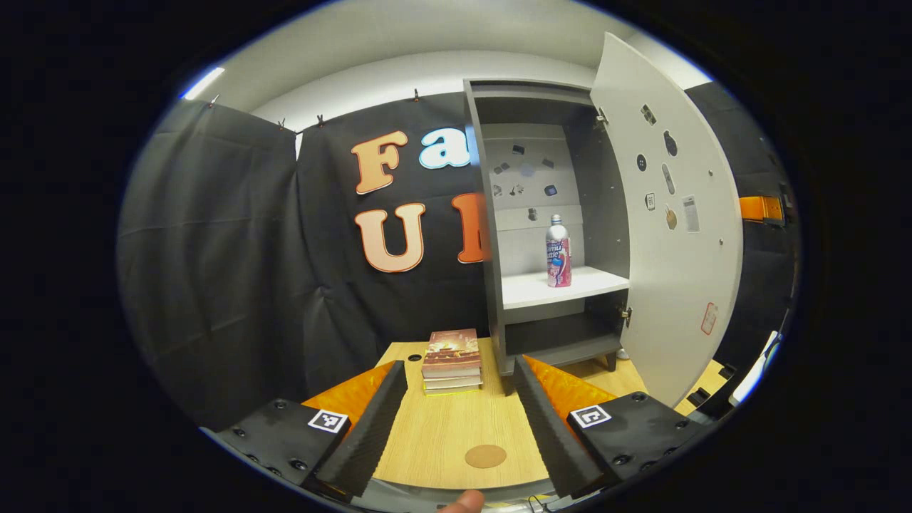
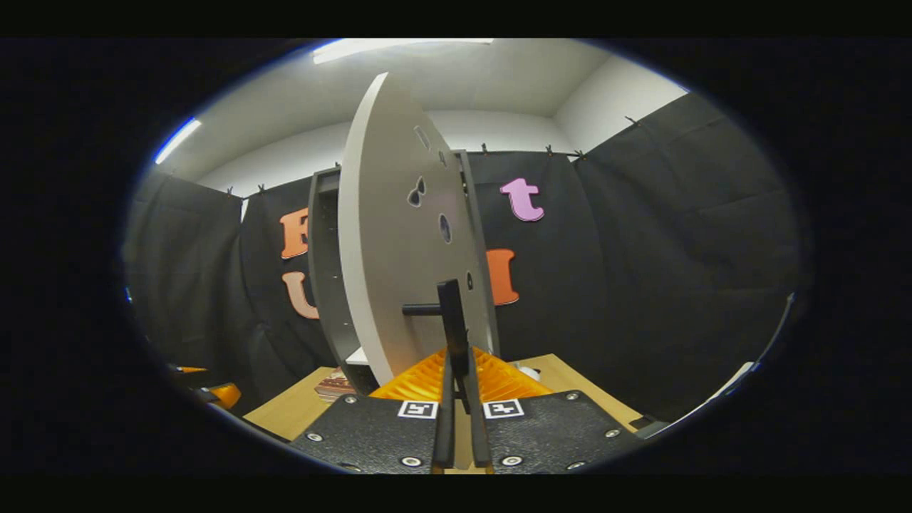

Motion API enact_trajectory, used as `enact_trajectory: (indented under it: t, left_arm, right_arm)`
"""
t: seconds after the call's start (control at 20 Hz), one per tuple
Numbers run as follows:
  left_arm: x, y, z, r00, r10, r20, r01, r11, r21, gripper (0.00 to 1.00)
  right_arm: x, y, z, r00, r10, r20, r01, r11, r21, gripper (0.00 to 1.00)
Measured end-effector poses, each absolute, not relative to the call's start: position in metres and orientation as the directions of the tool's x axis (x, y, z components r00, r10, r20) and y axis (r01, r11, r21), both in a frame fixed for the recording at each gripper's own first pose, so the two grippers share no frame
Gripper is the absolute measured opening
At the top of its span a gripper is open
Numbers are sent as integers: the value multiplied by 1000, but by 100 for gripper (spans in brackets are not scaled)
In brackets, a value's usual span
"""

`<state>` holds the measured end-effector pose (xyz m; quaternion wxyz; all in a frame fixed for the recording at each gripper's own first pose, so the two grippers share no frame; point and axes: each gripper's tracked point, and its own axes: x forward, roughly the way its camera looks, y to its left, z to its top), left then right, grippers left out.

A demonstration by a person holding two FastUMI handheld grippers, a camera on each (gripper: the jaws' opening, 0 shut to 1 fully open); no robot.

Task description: Open the cabinet door with the right hand, grasp the bottle in the cabinet with the left hand and place it on the coaster, then close the cabinet door with the right hand.

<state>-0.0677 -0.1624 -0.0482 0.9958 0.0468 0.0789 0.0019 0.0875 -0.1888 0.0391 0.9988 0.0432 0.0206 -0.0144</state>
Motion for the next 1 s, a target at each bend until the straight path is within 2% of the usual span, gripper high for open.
enact_trajectory:
  t: [0.25,0.35,0.4,0.45,0.5,0.6,0.65,0.7,0.75,0.8,1.0]
  left_arm:
    - [-62,-174,-54,985,11,-174,8,995,104,100]
    - [-62,-177,-51,986,11,-168,7,994,110,98]
    - [-61,-179,-51,986,10,-165,9,993,114,98]
    - [-61,-180,-51,987,12,-162,7,993,118,100]
    - [-61,-181,-50,987,13,-162,6,993,121,98]
    - [-59,-182,-52,986,15,-167,5,993,118,100]
    - [-59,-184,-53,985,16,-171,4,993,116,100]
    - [-58,-183,-52,985,18,-170,2,993,114,100]
    - [-59,-184,-51,985,20,-170,0,993,115,98]
    - [-61,-183,-52,985,23,-171,-2,993,117,98]
    - [-65,-179,-49,985,36,-167,-18,994,109,98]
  right_arm:
    - [84,-224,39,998,-49,-38,52,993,102,8]
    - [83,-243,40,997,-68,-33,71,994,86,8]
    - [86,-249,40,997,-71,-32,73,994,84,14]
    - [88,-255,40,997,-67,-31,69,994,82,6]
    - [87,-258,42,998,-62,-34,64,994,88,13]
    - [88,-264,41,998,-49,-39,52,995,90,13]
    - [87,-267,40,998,-41,-41,45,995,90,5]
    - [88,-267,40,999,-33,-40,37,995,90,5]
    - [88,-268,41,999,-26,-39,29,995,95,13]
    - [89,-268,41,999,-18,-38,22,995,100,5]
    - [84,-269,39,999,-9,-45,14,994,111,6]
